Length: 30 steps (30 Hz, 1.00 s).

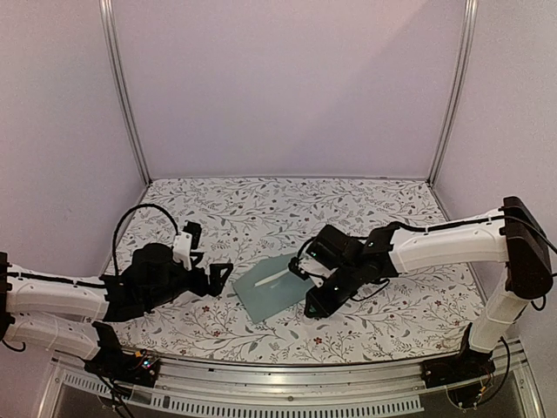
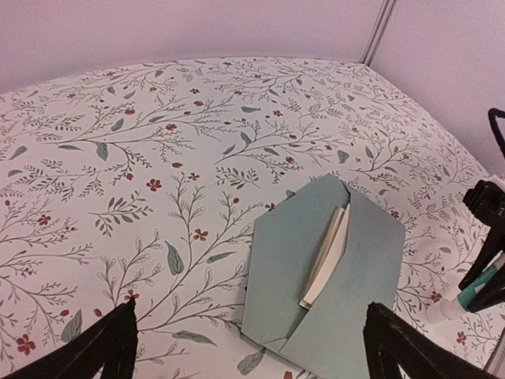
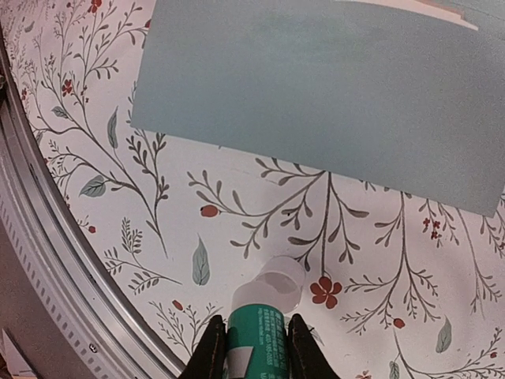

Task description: Place the letter into the envelope and seal it

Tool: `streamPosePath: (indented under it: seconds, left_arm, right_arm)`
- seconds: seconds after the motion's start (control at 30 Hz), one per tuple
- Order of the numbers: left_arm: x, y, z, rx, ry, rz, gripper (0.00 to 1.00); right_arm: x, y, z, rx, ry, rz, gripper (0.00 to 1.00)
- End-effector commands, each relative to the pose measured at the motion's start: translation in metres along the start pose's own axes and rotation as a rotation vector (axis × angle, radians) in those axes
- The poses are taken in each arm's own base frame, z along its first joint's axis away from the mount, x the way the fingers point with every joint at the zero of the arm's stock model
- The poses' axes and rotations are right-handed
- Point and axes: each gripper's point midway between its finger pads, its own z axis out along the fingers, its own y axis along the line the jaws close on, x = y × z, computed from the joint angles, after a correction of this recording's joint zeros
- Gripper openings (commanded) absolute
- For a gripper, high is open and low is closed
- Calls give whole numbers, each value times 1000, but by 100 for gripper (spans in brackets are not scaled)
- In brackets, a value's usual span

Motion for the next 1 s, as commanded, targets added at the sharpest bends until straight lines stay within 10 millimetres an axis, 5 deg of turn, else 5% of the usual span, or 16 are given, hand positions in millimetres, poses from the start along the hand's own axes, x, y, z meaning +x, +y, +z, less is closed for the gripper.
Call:
streamPosePath:
  seconds: [0.0, 0.97]
  left_arm:
    - [2, 4, 2, -9, 10, 5, 100]
    - [4, 1, 4, 0, 21, 14, 99]
  right_arm:
    - [-14, 2, -2, -13, -25, -11, 0]
    - [4, -11, 1, 26, 2, 9, 0]
